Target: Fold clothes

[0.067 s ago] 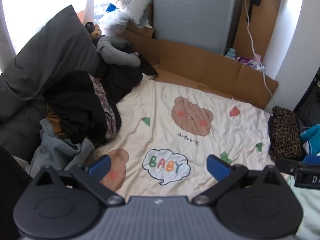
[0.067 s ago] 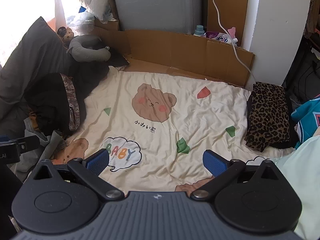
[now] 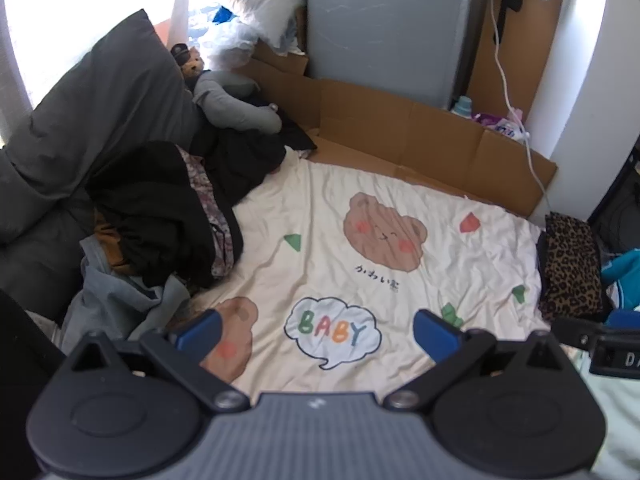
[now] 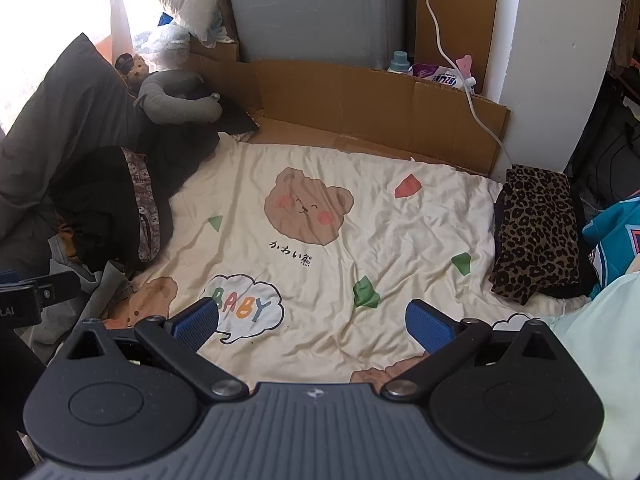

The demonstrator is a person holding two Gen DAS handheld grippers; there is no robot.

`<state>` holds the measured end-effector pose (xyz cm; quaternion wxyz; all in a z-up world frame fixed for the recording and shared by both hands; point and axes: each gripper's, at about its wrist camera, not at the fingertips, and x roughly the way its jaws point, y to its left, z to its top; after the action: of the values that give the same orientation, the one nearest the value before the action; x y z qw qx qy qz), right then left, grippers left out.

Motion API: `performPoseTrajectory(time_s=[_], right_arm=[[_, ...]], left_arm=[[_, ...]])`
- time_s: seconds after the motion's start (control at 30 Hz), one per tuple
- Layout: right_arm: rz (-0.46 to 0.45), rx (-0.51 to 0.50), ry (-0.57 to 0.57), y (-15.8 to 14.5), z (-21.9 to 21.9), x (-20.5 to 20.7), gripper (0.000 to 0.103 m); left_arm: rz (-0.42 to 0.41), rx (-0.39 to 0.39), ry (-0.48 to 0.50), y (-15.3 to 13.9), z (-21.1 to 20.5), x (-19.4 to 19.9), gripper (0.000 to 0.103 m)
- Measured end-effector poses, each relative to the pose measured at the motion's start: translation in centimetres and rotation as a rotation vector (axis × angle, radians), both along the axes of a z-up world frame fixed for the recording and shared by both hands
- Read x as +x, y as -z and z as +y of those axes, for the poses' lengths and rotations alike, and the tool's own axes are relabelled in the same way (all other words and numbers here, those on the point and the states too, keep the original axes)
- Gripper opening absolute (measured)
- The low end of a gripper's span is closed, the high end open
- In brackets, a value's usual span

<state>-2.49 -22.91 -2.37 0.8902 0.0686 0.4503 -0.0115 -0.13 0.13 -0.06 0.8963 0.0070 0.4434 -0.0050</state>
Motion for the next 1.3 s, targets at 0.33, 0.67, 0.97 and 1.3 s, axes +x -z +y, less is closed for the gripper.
performPoseTrajectory(time_s=[0.33, 0.67, 0.97, 1.3], right_arm=[[-0.011, -0.005, -0.002, -0.16, 0.04, 0.05, 0.103], [-0.012, 0.011, -0.019, -0.32, 0.44, 0.05, 0.103], [0.002, 0.011, -0.007, -0.11, 0.16, 0.13, 0.103], [-0.001, 0.017, 0.006, -0.15, 0.06, 0.22, 0.103]], left_arm=[[0.001, -0.006, -0.002, 0.26, 0.27, -0.36, 0.103], [0.005, -0.024, 0.013, 0.66, 0.6, -0.07, 0.103], [0.005, -0.031, 0.017, 0.59, 0.51, -0.24, 0.103], [0.008, -0.029, -0.005, 0.59, 0.96, 0.01, 0.103]])
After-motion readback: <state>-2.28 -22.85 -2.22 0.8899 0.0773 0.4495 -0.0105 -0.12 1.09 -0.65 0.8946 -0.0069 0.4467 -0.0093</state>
